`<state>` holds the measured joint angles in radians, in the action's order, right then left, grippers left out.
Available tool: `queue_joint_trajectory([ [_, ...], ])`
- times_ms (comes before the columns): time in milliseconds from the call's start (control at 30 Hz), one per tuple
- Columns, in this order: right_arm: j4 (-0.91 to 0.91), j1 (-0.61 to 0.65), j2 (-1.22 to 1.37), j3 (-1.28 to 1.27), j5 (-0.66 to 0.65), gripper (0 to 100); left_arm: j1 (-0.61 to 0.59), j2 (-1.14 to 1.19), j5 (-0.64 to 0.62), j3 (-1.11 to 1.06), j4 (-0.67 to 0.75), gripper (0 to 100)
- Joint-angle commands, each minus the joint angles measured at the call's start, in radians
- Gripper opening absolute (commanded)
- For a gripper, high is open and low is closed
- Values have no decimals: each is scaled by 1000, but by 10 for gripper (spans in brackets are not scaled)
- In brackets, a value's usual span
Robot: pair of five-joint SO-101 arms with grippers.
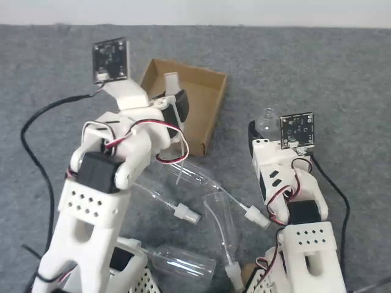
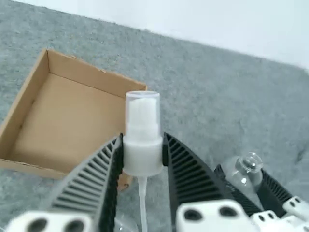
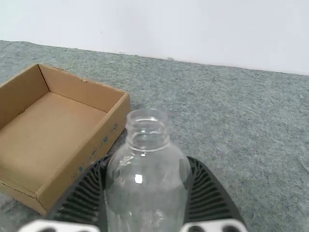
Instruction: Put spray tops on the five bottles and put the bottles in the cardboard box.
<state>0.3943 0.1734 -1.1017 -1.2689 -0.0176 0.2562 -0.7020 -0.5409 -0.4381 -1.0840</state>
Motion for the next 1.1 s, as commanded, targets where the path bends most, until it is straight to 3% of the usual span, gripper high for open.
queue_joint_trajectory([
  [0,-15,21,-35,-6,3,7,-44,-58,-60,-5,66,10],
  [700,7,77,-36,-2,2,7,-196,-193,-241,-104,163,10],
  [867,7,90,-36,-2,0,7,-196,-269,-241,-168,233,10],
  [1067,31,176,-36,-6,-98,7,-196,-368,-276,-285,358,10],
])
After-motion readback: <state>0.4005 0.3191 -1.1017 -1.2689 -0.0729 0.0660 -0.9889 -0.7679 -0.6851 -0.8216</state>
